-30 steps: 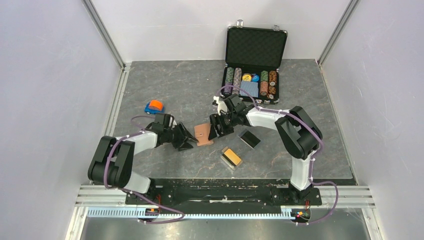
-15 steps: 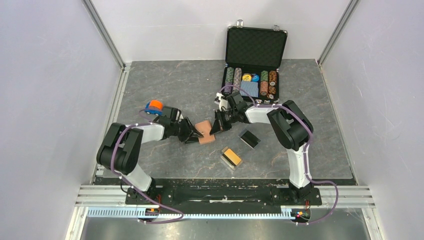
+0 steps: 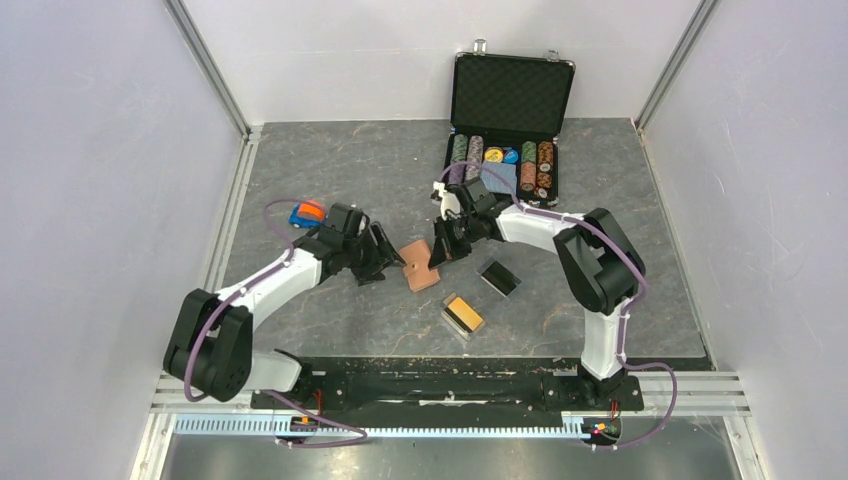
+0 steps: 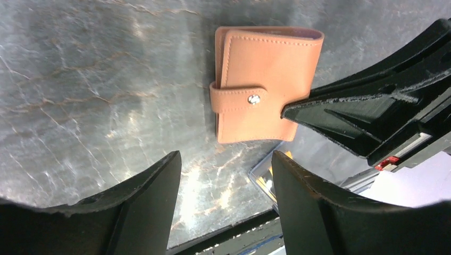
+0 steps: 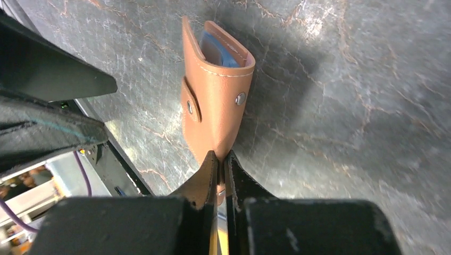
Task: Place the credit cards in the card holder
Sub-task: Pick up the card holder from the center of the board.
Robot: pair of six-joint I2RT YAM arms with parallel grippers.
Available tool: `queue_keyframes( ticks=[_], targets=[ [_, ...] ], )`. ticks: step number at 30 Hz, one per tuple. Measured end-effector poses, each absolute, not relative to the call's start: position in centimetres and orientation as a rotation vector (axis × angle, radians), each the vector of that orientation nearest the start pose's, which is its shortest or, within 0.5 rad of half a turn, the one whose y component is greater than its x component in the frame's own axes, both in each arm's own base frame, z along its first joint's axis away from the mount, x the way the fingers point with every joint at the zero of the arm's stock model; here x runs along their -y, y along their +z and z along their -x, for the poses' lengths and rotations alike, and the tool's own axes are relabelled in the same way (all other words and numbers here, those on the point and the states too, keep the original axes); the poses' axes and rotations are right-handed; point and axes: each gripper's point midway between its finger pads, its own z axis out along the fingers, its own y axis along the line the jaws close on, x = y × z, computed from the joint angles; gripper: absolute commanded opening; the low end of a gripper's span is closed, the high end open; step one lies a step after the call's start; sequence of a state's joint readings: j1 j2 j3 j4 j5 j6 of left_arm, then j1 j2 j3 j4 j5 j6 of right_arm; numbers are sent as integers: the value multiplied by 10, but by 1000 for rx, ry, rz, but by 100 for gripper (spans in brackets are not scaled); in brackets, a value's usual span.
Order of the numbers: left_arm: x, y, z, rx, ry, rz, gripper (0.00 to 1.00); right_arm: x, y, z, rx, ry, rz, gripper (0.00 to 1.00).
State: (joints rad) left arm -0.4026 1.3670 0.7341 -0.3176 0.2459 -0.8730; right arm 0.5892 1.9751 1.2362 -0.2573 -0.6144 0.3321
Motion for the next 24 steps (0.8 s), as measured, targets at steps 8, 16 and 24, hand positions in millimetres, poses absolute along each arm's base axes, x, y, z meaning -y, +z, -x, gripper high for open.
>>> queue_keyframes(
  ticks=[8,16,24],
  targets=[
    [214,94,-260,-2640,-697,397,68,-313,71,-292,-2591,988,595,0],
    [245,88,-275,-2699,-647,301,61,-309,72,-275,-2633,955,605,0],
    [267,73,-276,-2766,-611,214,49,-306,72,-264,-2666,946,600,0]
  ],
)
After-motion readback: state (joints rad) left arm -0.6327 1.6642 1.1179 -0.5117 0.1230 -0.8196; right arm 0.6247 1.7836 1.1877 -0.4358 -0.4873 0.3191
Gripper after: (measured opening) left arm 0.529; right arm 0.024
